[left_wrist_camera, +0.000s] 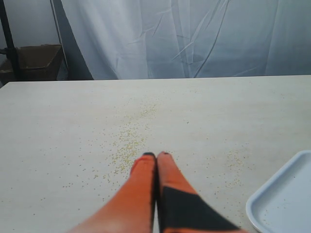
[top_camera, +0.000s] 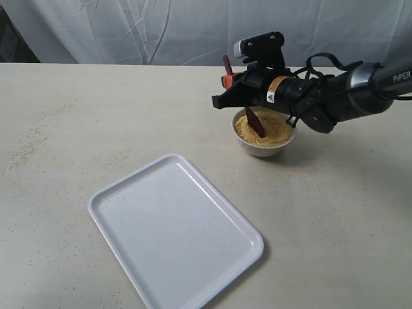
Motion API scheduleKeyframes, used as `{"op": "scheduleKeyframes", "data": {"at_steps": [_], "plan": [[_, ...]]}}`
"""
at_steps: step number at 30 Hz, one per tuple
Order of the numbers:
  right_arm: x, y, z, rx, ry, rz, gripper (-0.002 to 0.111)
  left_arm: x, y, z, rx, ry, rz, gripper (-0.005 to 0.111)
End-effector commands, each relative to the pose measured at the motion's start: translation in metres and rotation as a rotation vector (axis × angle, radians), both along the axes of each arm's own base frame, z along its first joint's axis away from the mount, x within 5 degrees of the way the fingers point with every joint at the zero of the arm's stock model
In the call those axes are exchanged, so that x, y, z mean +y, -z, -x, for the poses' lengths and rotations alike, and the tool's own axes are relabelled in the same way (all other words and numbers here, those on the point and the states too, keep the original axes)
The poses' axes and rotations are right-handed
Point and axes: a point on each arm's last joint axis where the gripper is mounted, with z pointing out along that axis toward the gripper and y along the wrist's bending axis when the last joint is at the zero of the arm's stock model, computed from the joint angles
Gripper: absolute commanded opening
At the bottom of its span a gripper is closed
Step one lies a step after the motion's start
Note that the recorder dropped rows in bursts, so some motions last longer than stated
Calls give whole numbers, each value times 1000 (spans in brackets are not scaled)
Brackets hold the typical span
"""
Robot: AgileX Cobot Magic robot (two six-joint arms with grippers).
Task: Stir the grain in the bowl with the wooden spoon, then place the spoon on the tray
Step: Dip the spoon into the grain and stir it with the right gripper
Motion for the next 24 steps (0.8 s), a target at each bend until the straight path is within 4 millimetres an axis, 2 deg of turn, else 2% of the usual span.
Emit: {"op": "scheduleKeyframes", "data": {"at_steps": [1,8,11,14,18,21,24], "plan": [[-11,-4,-5,-13,50,16,5,0,0,0,-14,1,2,0],[-26,-39,-8,-99,99,3,5,0,0,0,-14,1,2,0],[-33,-36,-11,-115,112,41,5,0,0,0,-14,1,2,0],[-36,-20,-14,-44,164,26,5,0,0,0,-14,1,2,0],[-29,-1,-12,13,160,28,5,0,0,0,-14,1,2,0],[-18,-3,-8,9,137,12,5,0,0,0,-14,1,2,0],[-10,-14,-5,-23,113,-6,5,0,0,0,-14,1,2,0]]}}
